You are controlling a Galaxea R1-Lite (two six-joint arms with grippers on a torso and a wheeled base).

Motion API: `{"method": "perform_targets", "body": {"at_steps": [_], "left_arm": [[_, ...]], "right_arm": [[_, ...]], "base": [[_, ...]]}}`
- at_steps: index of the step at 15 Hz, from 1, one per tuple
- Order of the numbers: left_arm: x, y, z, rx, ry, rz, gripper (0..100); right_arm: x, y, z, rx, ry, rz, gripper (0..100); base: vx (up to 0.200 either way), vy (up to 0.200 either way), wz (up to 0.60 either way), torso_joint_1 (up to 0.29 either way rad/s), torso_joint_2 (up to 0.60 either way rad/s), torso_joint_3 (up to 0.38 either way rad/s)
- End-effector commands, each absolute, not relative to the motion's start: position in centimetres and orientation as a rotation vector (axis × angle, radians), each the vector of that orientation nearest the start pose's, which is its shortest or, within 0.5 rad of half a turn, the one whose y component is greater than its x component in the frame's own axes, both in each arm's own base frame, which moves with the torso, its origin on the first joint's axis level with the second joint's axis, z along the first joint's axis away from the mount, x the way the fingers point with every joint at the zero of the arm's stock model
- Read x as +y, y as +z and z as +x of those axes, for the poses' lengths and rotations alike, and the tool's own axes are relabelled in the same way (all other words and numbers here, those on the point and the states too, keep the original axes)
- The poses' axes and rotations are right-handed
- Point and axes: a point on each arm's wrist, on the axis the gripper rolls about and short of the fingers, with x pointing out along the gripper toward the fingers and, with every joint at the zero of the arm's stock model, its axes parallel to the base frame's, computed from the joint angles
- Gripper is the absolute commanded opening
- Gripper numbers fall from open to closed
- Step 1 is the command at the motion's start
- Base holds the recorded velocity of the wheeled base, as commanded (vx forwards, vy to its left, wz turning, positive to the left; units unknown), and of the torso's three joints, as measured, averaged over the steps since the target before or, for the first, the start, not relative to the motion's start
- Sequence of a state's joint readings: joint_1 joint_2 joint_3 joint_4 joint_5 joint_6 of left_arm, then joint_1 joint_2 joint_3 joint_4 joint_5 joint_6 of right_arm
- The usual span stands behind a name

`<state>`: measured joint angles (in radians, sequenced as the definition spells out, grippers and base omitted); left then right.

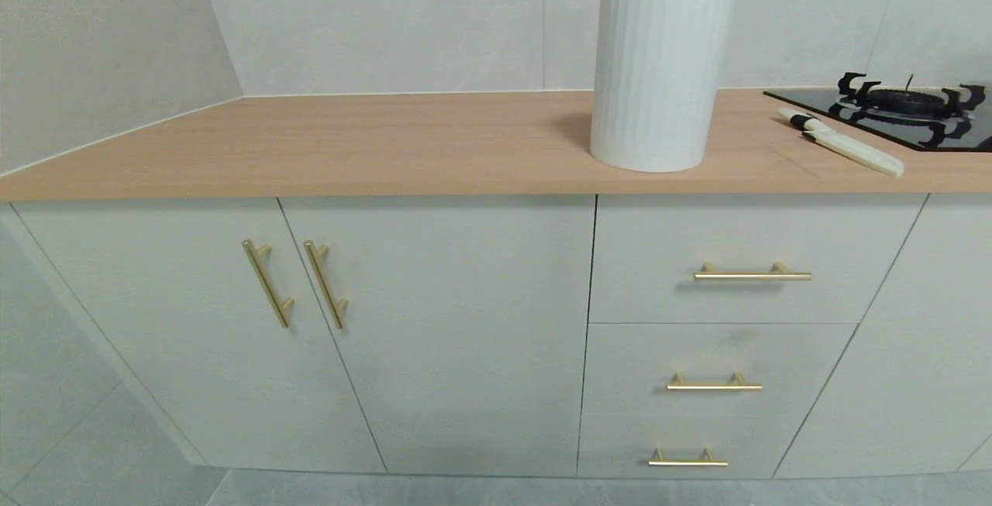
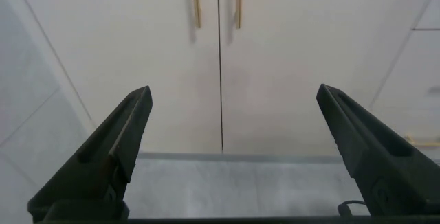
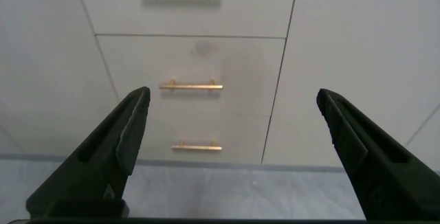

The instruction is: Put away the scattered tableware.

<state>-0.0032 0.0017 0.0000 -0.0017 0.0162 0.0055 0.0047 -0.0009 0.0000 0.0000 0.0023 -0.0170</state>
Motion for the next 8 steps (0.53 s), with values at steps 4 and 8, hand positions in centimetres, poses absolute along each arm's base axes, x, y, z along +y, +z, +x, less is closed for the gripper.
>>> {"method": "perform_targets", "body": {"at_steps": [4, 8], "left_arm": [[0.04, 7.57, -2.26, 0.002, 0.014, 0.005, 100], [0.04, 7.57, -2.26, 0.002, 0.014, 0.005, 100]], "right_arm": [[-0.01, 7.55, -2.27, 0.001, 0.009, -0.017, 100], [-0.01, 7.55, -2.27, 0.001, 0.008, -0.017, 100]], "base": [[0.200, 0.000, 0.00, 0.002, 0.00, 0.002], [0.200, 0.000, 0.00, 0.005, 0.00, 0.001]]}}
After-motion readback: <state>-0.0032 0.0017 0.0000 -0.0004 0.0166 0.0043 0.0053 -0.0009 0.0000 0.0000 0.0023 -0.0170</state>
